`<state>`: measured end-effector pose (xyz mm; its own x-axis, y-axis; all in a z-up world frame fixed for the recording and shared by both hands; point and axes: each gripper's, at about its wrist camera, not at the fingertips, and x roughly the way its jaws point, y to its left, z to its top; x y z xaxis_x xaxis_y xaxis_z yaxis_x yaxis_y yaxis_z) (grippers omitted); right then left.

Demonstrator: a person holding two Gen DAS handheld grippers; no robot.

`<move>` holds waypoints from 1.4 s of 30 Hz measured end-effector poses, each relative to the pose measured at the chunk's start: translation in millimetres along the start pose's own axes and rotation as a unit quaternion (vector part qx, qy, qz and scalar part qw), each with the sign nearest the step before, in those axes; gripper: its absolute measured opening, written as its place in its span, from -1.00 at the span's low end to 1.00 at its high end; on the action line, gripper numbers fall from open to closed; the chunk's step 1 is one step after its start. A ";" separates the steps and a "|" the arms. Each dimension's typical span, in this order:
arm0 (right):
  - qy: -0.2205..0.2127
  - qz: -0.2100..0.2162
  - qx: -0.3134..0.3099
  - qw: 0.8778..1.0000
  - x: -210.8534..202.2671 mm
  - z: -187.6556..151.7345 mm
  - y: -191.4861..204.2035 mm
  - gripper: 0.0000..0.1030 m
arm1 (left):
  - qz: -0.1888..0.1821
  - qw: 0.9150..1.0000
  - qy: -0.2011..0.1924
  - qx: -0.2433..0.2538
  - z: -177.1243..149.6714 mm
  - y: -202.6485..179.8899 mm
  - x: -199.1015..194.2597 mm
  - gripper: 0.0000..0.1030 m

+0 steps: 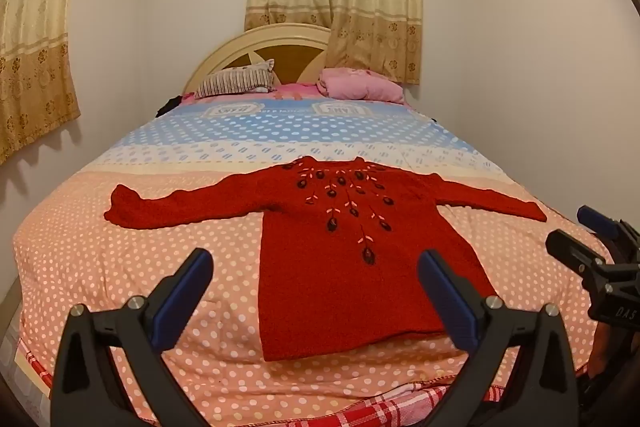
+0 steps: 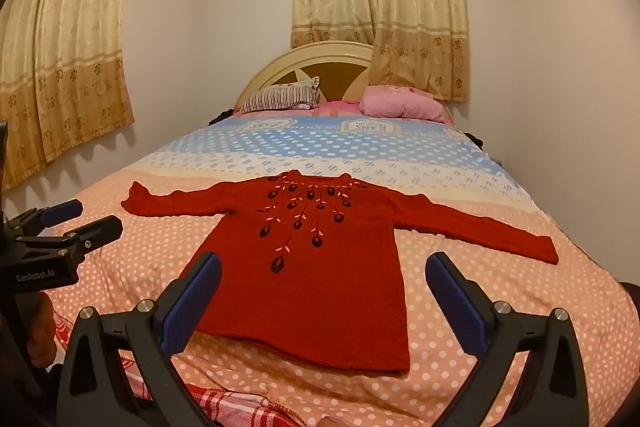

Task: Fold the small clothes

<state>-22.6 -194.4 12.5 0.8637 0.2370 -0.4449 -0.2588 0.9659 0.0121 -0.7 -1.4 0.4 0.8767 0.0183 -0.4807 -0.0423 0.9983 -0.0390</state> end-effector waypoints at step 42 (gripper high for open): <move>-0.003 -0.004 0.013 1.000 5.4 -8.9 -8.4 0.98 | 0.004 1.000 0.012 -0.007 -6.5 9.3 7.2 1.00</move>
<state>-19.7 -202.2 2.1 0.8684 0.2307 -0.4389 -0.2415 0.9699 0.0320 2.1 7.7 -9.0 0.8642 0.0256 -0.5024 -0.0565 0.9973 -0.0465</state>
